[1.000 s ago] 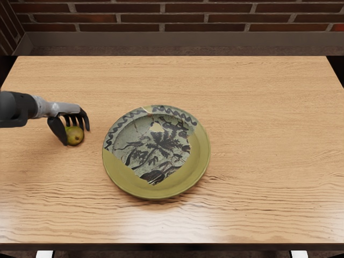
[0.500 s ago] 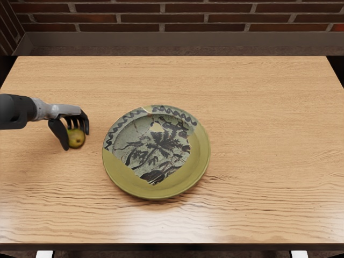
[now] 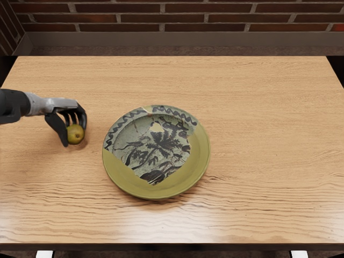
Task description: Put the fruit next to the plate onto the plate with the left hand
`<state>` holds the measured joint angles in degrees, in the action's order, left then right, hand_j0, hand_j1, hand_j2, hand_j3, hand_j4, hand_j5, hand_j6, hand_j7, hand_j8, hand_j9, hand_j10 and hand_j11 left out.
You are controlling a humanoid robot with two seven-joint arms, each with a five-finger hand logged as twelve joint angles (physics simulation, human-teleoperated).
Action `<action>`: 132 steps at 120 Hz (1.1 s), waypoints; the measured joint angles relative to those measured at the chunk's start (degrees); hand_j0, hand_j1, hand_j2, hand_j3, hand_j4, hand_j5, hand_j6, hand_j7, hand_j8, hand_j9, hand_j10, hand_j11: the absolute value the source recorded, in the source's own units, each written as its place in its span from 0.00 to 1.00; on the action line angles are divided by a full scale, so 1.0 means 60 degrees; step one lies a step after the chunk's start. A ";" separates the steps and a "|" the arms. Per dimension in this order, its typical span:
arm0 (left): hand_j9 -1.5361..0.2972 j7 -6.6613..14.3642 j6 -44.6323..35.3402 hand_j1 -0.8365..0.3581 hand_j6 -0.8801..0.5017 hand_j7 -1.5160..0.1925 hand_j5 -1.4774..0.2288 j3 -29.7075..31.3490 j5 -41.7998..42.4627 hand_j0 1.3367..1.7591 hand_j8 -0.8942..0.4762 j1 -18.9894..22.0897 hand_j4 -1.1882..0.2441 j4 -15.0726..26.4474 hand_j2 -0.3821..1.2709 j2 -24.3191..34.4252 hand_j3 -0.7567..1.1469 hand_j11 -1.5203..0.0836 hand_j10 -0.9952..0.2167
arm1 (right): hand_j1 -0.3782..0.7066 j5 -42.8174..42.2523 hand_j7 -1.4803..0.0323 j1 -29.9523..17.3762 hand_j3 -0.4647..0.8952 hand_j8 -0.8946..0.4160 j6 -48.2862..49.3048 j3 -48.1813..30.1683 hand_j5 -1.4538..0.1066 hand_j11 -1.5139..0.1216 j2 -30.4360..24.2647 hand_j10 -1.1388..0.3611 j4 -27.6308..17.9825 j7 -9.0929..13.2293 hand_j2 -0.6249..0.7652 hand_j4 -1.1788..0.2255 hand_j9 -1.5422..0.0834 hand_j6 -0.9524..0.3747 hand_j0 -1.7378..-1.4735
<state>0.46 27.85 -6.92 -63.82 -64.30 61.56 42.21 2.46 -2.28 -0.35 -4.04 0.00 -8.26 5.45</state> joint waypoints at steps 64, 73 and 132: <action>0.33 0.0137 0.1170 0.40 0.30 0.34 0.31 -0.0016 0.3096 0.76 0.30 -0.1077 0.36 0.0044 0.64 0.0365 0.40 0.37 0.26 | 0.05 0.0000 0.96 0.0000 0.34 0.66 0.0000 0.0000 0.91 0.91 0.0000 0.74 0.0000 0.0002 0.45 0.82 0.93 0.70 0.30; 0.33 0.0153 0.1186 0.40 0.30 0.34 0.31 -0.0016 0.3228 0.76 0.30 -0.1243 0.37 0.0064 0.64 0.0259 0.40 0.37 0.25 | 0.05 0.0000 0.96 0.0000 0.34 0.66 0.0000 0.0000 0.91 0.91 0.0000 0.74 0.0000 0.0001 0.45 0.82 0.93 0.70 0.30; 0.34 0.0825 0.1202 0.40 0.29 0.35 0.32 -0.0025 0.3621 0.76 0.29 -0.1655 0.36 0.0463 0.62 -0.0898 0.40 0.38 0.25 | 0.05 0.0000 0.96 0.0000 0.34 0.66 0.0000 0.0000 0.91 0.91 0.0000 0.74 0.0000 0.0000 0.45 0.82 0.93 0.70 0.30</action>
<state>5.41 35.07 -7.07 -42.10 -74.23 64.34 36.83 2.46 -2.28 -0.35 -4.04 0.00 -8.26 5.45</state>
